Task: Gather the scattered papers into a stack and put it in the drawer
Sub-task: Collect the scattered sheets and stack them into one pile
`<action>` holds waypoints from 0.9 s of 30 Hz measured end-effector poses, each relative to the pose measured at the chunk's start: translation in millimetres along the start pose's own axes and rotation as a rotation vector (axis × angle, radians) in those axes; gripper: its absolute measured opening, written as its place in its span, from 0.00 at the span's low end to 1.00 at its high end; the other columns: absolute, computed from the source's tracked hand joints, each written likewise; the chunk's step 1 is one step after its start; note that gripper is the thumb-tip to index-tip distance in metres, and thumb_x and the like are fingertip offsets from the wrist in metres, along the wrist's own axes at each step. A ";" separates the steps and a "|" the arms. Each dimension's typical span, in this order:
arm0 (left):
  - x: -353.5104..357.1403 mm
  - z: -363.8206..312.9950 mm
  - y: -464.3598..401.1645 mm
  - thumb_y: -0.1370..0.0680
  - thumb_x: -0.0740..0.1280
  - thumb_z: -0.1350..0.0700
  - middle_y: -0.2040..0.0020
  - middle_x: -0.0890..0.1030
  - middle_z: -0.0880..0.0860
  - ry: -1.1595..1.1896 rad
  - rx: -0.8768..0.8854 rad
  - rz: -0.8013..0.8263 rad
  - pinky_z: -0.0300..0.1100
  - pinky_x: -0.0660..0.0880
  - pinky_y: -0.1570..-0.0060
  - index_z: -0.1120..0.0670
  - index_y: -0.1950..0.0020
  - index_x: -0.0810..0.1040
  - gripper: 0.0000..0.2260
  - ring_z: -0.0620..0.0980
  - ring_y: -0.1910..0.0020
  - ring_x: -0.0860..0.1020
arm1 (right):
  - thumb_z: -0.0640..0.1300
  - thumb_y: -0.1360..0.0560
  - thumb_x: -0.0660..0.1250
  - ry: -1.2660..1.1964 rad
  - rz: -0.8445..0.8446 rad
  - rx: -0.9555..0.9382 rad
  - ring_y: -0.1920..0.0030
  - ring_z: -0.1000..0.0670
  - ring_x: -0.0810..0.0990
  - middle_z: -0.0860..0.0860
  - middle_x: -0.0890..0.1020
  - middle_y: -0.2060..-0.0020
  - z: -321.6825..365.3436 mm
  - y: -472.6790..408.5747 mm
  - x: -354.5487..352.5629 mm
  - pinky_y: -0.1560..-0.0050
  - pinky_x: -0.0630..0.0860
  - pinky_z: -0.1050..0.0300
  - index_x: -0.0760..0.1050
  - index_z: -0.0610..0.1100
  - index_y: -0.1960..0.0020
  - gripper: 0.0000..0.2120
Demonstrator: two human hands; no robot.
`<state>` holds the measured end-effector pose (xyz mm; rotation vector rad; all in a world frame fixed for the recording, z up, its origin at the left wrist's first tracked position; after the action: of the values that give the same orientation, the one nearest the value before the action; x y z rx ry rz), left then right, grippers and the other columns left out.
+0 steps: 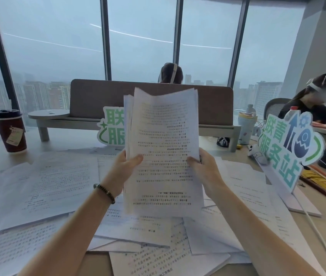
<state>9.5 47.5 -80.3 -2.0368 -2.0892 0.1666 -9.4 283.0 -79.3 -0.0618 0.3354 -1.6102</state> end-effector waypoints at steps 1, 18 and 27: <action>2.2 -5.9 1.0 0.18 0.63 0.63 0.44 0.84 0.56 -0.015 0.053 -0.021 0.55 0.81 0.47 0.55 0.38 0.77 0.11 0.58 0.45 0.83 | 0.39 0.18 0.60 0.000 -0.016 -0.034 0.50 0.50 0.84 0.53 0.84 0.47 4.0 0.3 -1.2 0.53 0.83 0.51 0.75 0.50 0.44 0.09; 6.7 -18.0 8.9 0.19 0.65 0.58 0.48 0.86 0.54 0.116 0.136 -0.059 0.51 0.82 0.52 0.54 0.43 0.81 0.08 0.58 0.47 0.84 | 0.49 0.19 0.64 -0.051 -0.039 -0.266 0.37 0.49 0.77 0.57 0.75 0.34 27.0 7.6 -0.4 0.38 0.77 0.39 0.56 0.61 0.25 0.28; 12.3 -22.3 11.7 0.18 0.48 0.40 0.38 0.82 0.56 0.292 0.129 0.058 0.54 0.79 0.43 0.50 0.33 0.76 0.25 0.56 0.40 0.81 | 0.51 0.18 0.60 0.016 -0.023 -0.338 0.36 0.53 0.76 0.59 0.71 0.30 36.9 11.1 1.5 0.33 0.73 0.42 0.40 0.73 0.27 0.34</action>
<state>25.9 58.6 -60.4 -1.9162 -1.7978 0.0112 10.2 274.6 -47.1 -0.3116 0.6187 -1.5633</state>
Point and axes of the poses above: each hand's wrist, its own y-axis away from the middle knuckle, its own x-axis out of the palm, z = x × y, the point moved 6 cm from there along -y, towards the middle knuckle
